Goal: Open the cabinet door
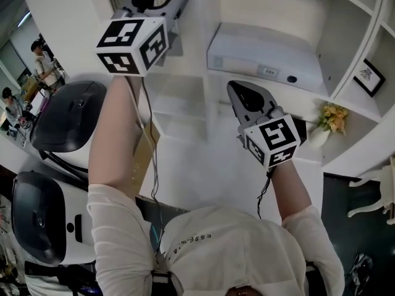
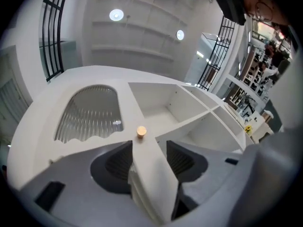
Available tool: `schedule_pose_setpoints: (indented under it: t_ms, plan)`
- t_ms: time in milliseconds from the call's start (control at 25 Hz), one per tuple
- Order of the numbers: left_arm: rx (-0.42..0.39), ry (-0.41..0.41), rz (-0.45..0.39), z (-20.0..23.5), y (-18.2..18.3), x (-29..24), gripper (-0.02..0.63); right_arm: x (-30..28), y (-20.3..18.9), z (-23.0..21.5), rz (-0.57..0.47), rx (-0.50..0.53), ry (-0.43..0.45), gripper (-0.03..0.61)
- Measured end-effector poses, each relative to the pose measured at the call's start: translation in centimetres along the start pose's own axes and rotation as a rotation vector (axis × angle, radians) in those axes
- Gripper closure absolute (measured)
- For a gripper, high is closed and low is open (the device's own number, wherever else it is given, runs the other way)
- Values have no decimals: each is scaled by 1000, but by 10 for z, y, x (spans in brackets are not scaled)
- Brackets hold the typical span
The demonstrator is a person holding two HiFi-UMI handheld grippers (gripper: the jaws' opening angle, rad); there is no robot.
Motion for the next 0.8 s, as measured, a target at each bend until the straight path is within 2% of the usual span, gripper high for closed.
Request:
schedule_pose_setpoints:
  t_ms: [160,280,480,520,560,680,800]
  plan:
    - [-41,9,-33,9,22,-13,395,0,-4,-6,9,-3,7,568]
    - [-88,15,-17,12,33,-25,407,1,-7,-12,7,-26,5,568]
    - [-108,7,21,13,29,-39,421,7,-9,-20,-2,-39,-8,568]
    - [-115,16,24,14,27,-41,436,8,-10,-22,-2,-40,-12,568]
    - [-122,30,19,16,27,-42,483,10,-10,-24,-3,-41,-17,568]
    - [-136,52,-1,19,26,-42,497,13,-12,-29,-4,-46,-28,568]
    - [-132,39,21,18,27,-41,522,14,-12,-29,-2,-49,-31,568]
Point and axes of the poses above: the fingertips, and each gripper's own axes: x backward along the fingers, z to its left, y out of its top, the point moved 2 cm from there along x, backward along the fingers, and after that the axes turned 6 degrees about z, right-handed, at the moved point
